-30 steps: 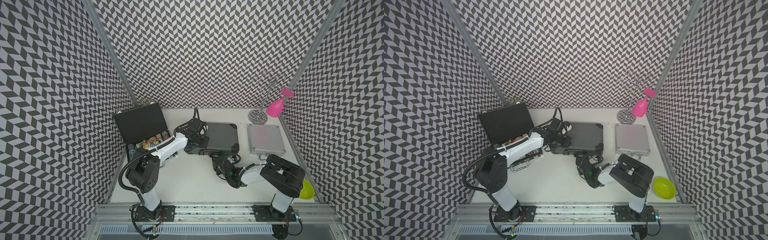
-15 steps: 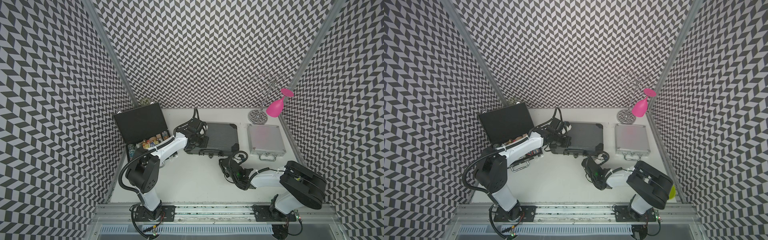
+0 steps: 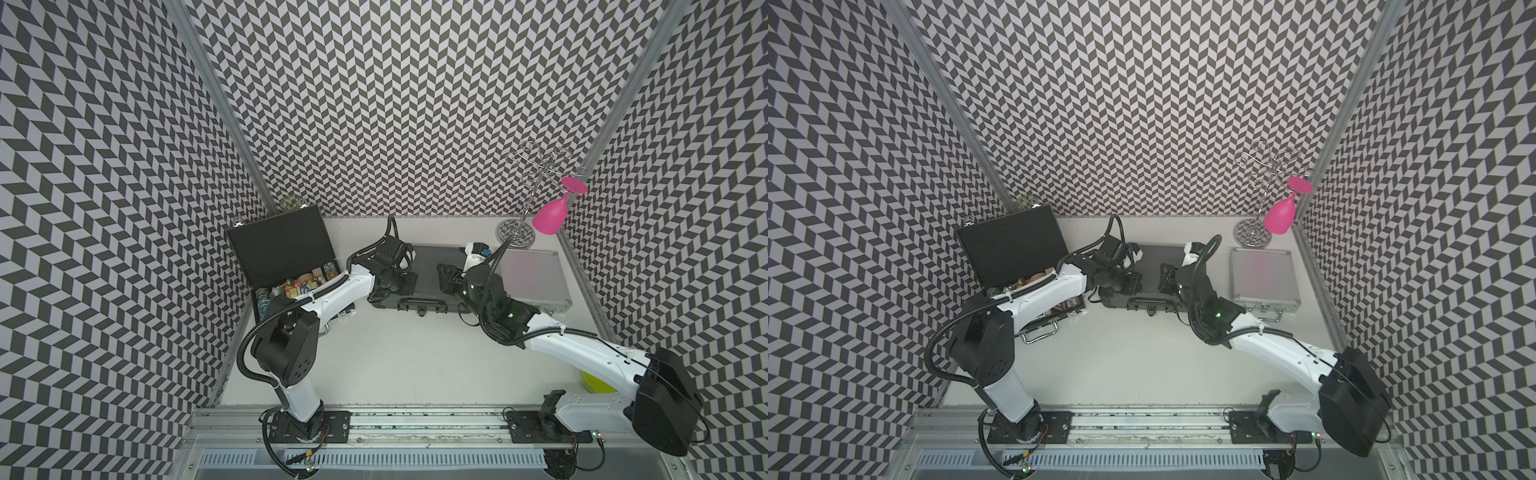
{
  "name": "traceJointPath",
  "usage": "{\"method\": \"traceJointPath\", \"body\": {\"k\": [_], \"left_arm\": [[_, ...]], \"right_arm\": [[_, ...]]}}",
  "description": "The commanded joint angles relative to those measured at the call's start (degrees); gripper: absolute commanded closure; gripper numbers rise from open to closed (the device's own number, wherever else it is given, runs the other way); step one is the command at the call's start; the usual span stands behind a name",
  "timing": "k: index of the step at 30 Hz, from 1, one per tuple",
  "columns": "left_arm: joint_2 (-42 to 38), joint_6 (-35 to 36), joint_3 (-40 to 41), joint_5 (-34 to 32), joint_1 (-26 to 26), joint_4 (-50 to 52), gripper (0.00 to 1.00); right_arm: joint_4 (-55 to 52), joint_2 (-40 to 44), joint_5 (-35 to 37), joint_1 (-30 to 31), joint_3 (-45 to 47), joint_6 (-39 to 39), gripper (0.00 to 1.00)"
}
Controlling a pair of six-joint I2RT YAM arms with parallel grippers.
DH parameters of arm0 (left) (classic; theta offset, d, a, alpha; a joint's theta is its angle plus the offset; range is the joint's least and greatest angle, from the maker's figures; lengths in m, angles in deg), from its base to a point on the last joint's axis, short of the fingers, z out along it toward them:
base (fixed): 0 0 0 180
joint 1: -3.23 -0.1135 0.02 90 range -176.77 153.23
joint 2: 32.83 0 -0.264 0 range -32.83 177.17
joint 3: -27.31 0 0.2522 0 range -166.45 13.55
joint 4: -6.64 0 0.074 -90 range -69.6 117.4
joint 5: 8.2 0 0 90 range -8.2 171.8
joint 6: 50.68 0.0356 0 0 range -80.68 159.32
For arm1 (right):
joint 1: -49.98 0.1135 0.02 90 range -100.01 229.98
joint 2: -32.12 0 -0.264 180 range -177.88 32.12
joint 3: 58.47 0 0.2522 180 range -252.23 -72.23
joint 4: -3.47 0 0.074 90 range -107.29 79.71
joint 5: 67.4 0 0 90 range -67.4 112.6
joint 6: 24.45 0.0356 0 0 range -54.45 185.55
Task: Close the poker set cases
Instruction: Fasten the fastener on the poker set case.
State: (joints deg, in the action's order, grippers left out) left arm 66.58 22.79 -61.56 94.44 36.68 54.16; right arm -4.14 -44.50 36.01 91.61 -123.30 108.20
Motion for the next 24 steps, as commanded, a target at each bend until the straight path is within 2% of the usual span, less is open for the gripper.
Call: {"method": "traceJointPath", "body": {"k": [1,6,17,21,22,24], "left_arm": [[1.3,0.0,1.2,-1.3,-0.2,4.9,1.0],[1.8,0.0,0.7,-1.4,-0.5,4.7,1.0],[1.9,-0.3,1.1,-1.1,-1.2,4.0,1.0],[1.5,-0.3,1.6,-1.3,-1.7,4.0,1.0],[1.4,-0.3,1.7,-1.3,-1.8,3.9,1.0],[1.5,-0.2,2.1,-1.0,-2.0,3.5,1.0]], "right_arm": [[-0.7,-5.8,-12.3,-3.7,-2.3,-8.1,0.77],[-5.1,-14.3,-19.6,-5.1,-9.8,-12.2,0.78],[-10.7,-23.2,-21.2,-5.2,-14.6,-16.0,0.78],[-12.6,-22.5,-22.6,-5.2,-12.4,-16.7,0.79],[-13.8,-22.0,-22.0,-5.2,-12.3,-17.4,0.78],[-17.3,-21.0,-21.3,-5.2,-13.1,-19.1,0.67]]}}
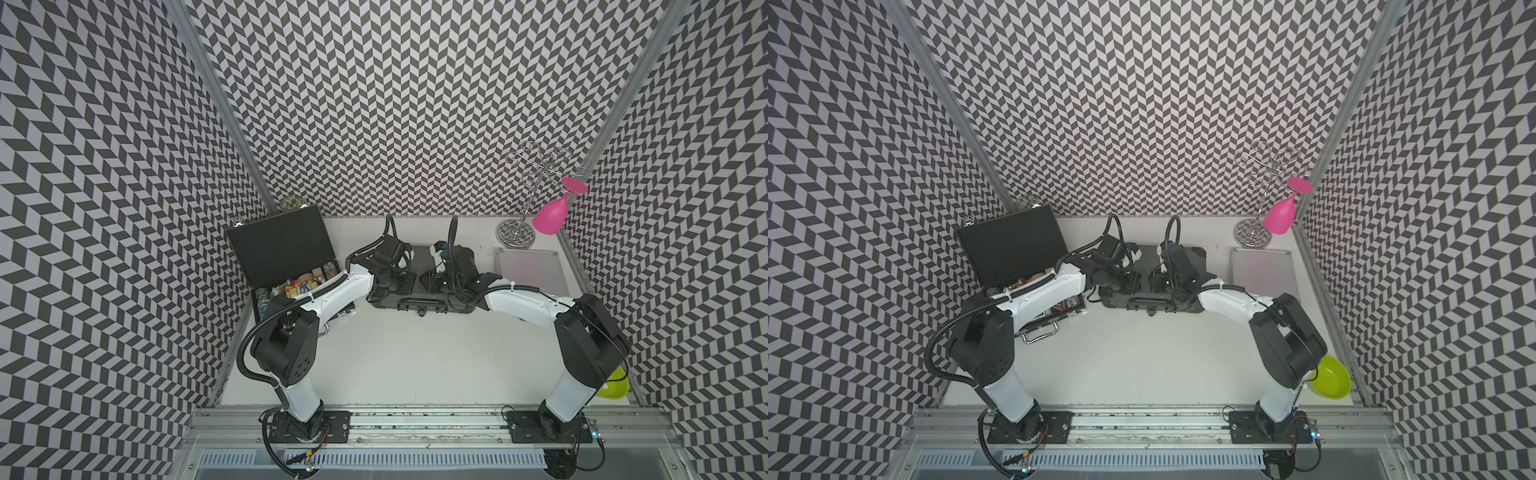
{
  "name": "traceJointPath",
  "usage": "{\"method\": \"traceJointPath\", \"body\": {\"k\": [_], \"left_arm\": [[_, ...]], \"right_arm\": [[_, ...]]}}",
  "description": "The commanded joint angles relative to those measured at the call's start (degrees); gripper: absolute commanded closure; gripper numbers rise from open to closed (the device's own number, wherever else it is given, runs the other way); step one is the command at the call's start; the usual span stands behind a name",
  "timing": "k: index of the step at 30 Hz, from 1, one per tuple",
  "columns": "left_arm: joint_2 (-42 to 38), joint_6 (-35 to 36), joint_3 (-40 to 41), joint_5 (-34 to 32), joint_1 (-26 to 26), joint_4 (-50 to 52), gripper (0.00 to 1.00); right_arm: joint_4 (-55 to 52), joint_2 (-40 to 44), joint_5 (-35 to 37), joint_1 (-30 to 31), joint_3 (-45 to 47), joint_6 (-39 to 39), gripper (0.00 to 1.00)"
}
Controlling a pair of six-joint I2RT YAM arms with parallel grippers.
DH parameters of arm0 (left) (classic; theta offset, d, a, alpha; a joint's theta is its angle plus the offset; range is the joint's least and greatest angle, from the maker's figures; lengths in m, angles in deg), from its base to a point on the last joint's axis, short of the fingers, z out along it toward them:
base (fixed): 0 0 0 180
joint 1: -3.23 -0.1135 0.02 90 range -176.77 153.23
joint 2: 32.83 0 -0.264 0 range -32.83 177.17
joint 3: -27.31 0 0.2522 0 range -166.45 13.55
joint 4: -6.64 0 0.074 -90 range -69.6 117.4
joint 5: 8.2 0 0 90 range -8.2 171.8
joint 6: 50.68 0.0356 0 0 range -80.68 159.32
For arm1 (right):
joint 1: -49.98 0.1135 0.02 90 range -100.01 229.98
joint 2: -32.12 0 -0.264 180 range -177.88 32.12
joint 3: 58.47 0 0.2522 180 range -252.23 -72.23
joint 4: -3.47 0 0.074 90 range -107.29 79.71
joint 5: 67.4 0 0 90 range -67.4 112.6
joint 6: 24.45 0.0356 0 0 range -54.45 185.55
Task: Close the poker set cases
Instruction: Fasten the fastener on the poker set case.
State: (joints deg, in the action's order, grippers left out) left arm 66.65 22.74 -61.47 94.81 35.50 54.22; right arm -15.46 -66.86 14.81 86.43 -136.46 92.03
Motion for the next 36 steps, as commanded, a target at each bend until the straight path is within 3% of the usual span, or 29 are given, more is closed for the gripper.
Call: {"method": "traceJointPath", "body": {"k": [1,5,12,18,20,36], "left_arm": [[1.5,-0.3,2.1,-1.2,-0.9,3.4,1.0],[1.7,-0.4,2.3,-0.4,-1.0,2.8,1.0],[2.2,-0.6,2.5,1.1,-1.6,2.1,1.0],[3.1,-0.3,2.1,0.7,-1.7,2.3,1.0],[3.2,-0.3,2.0,0.7,-1.7,2.3,1.0],[3.6,0.4,1.7,0.8,-4.1,3.1,1.0]], "right_arm": [[-7.4,1.6,-0.1,-0.1,-0.8,-3.8,0.62],[-13.3,2.0,0.8,0.1,-4.6,-9.7,0.5],[-15.3,7.8,0.1,0.2,-4.1,-24.8,0.4],[-18.1,8.0,4.0,3.4,-4.6,-33.7,0.34],[-19.2,7.6,5.0,4.8,-4.7,-36.3,0.25],[-17.4,7.0,16.7,8.6,-0.6,-48.0,0.2]]}}
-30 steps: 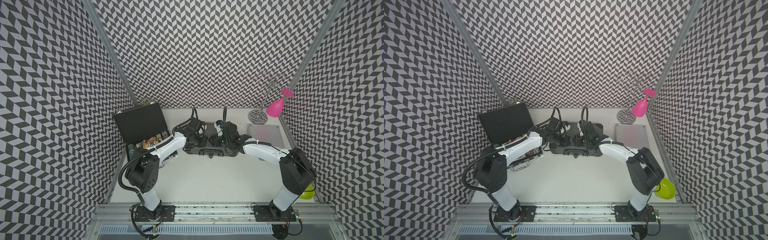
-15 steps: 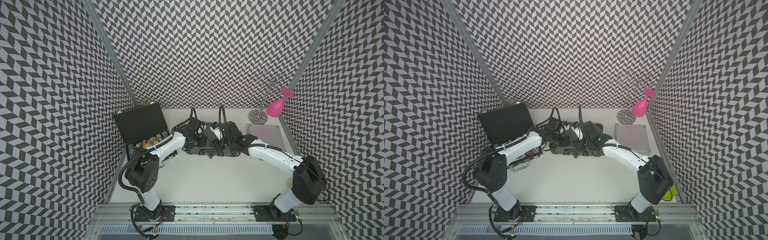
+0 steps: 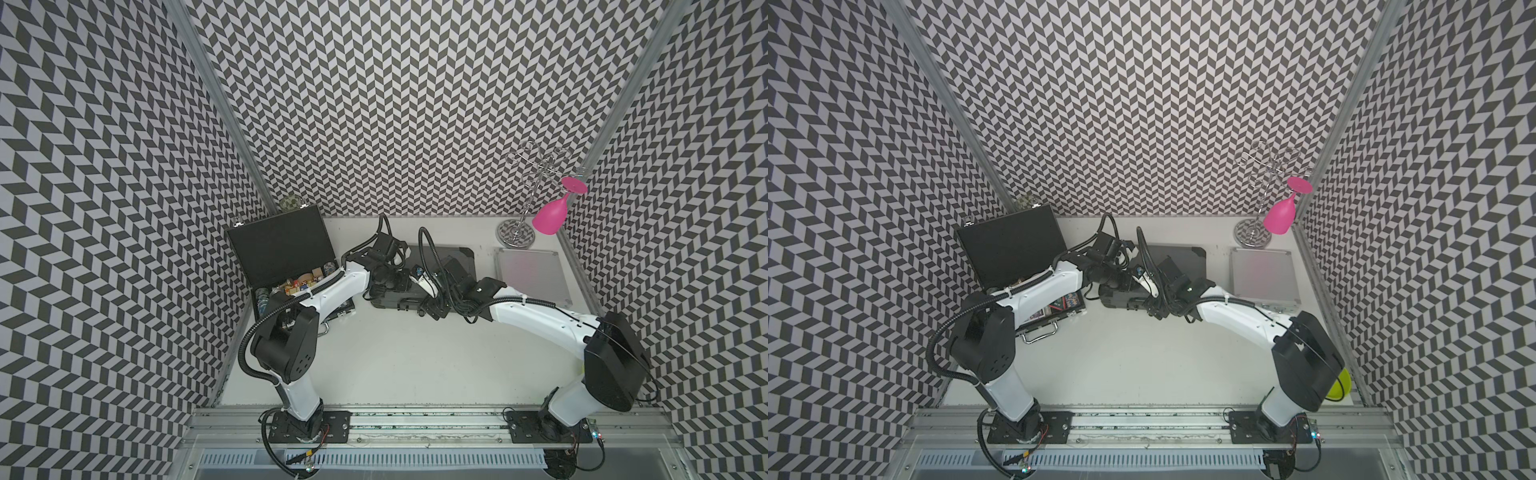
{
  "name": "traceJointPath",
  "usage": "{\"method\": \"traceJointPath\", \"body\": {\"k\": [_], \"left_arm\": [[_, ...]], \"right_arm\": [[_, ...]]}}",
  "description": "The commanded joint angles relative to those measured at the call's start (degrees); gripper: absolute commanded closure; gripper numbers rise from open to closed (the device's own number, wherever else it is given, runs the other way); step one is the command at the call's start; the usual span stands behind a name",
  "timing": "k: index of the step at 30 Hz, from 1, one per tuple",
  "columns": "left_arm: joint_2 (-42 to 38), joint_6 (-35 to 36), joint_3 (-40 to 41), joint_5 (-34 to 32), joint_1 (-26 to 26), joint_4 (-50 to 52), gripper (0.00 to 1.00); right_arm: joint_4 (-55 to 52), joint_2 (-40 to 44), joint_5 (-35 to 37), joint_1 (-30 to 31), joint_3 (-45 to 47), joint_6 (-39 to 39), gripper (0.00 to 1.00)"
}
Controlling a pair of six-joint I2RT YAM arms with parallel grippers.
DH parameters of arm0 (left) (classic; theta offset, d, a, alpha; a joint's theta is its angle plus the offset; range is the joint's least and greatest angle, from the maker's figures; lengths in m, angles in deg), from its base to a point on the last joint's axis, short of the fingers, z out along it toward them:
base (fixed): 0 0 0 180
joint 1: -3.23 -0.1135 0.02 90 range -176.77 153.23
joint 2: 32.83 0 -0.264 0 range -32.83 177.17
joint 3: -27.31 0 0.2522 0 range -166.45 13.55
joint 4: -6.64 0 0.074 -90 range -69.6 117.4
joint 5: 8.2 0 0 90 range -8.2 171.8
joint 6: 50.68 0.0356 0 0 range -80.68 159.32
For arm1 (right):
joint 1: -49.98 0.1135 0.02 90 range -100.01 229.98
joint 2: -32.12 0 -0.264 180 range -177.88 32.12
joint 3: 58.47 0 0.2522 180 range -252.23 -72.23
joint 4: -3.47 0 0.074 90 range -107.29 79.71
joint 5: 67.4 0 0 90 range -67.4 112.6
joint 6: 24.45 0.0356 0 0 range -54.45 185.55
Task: Close the poker set cases
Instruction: Fasten the fastener on the poker set case.
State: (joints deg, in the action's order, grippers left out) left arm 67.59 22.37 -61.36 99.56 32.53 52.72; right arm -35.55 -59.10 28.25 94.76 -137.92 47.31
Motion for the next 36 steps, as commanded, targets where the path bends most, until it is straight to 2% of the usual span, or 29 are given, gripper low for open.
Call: {"method": "traceJointPath", "body": {"k": [1,16,24,29,32,36], "left_arm": [[2.6,0.7,1.8,-3.7,-1.3,4.6,1.0],[1.5,0.5,2.6,-1.9,-2.6,4.2,1.0],[-3.4,-1.9,5.5,1.5,-5.3,1.4,1.0],[-4.6,-2.8,4.5,1.5,-5.4,1.8,1.0],[-7.6,-5.3,6.0,0.4,-5.3,0.7,1.0],[-18.0,-16.4,18.1,-0.6,-3.0,-6.5,1.0]], "right_arm": [[3.5,-0.8,3.4,0.2,1.1,-3.6,0.2],[8.2,-4.6,7.0,0.0,2.4,-6.1,0.21],[9.4,-6.2,4.8,-1.7,3.9,-6.6,0.36],[8.9,-6.8,2.4,-1.8,4.5,-6.8,0.41],[8.3,-7.5,1.5,-1.9,4.7,-6.9,0.42],[8.2,-8.1,0.2,-2.2,4.9,-6.8,0.44]]}}
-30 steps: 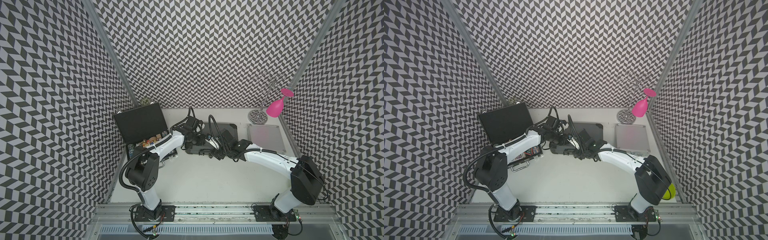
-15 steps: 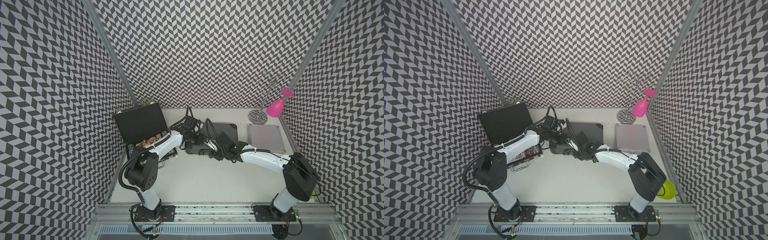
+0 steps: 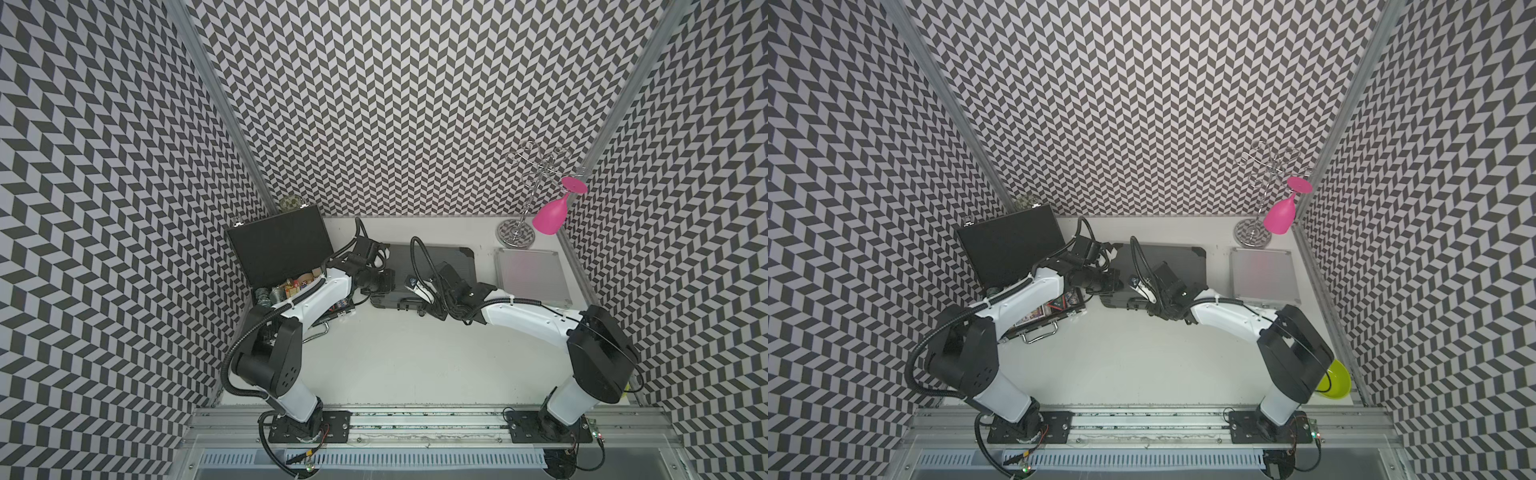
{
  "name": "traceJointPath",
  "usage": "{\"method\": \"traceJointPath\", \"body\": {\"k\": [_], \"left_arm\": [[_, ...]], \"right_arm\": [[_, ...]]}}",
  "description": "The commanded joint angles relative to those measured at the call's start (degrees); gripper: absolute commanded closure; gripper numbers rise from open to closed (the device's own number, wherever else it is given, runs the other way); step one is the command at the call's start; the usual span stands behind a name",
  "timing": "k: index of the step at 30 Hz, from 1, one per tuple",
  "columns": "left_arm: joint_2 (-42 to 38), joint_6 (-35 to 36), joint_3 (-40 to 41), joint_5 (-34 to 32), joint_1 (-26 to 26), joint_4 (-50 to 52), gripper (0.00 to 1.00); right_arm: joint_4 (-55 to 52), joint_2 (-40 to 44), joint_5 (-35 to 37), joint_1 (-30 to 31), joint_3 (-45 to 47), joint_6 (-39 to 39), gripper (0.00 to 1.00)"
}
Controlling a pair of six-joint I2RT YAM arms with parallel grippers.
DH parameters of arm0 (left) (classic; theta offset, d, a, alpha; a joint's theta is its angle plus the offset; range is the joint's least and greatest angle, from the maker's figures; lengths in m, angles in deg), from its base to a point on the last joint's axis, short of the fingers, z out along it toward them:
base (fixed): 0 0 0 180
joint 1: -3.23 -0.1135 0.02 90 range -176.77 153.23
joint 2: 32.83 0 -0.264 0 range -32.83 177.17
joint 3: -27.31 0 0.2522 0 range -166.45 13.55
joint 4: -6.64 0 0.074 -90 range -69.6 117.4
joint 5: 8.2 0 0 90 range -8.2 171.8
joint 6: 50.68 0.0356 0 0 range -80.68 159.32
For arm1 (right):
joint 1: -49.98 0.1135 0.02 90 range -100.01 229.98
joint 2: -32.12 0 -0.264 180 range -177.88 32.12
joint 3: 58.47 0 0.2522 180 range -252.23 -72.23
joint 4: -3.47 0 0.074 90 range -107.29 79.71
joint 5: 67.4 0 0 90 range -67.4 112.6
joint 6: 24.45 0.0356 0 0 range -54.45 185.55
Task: Close the poker set cases
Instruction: Fasten the fastener on the poker set case.
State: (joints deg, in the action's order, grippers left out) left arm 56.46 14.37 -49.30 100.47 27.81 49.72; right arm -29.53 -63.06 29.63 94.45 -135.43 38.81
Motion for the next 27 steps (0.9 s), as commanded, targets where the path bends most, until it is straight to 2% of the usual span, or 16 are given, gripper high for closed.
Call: {"method": "traceJointPath", "body": {"k": [1,5,8,15,20,27], "left_arm": [[-10.2,-11.7,10.4,-2.0,2.5,-6.3,1.0],[-20.4,-23.4,22.9,-3.6,6.4,-18.4,0.98],[-22.1,-28.5,26.9,-6.6,10.3,-25.9,0.99],[-12.8,-36.3,29.7,-6.3,16.4,-40.0,1.0],[-6.2,-39.2,29.7,-6.4,18.1,-46.3,1.0],[0.9,-43.6,30.1,-7.1,18.3,-52.7,0.92]], "right_arm": [[2.4,-4.1,-1.5,-2.1,2.7,1.8,0.44],[2.6,-4.2,-2.6,-2.5,3.4,2.0,0.45],[2.5,-4.5,-3.1,-2.5,3.5,2.1,0.46],[1.9,-4.5,-5.5,-3.5,3.4,2.4,0.48],[1.6,-4.5,-6.4,-4.9,4.0,3.4,0.48],[2.1,-4.9,-8.0,-5.8,4.2,5.2,0.49]]}}
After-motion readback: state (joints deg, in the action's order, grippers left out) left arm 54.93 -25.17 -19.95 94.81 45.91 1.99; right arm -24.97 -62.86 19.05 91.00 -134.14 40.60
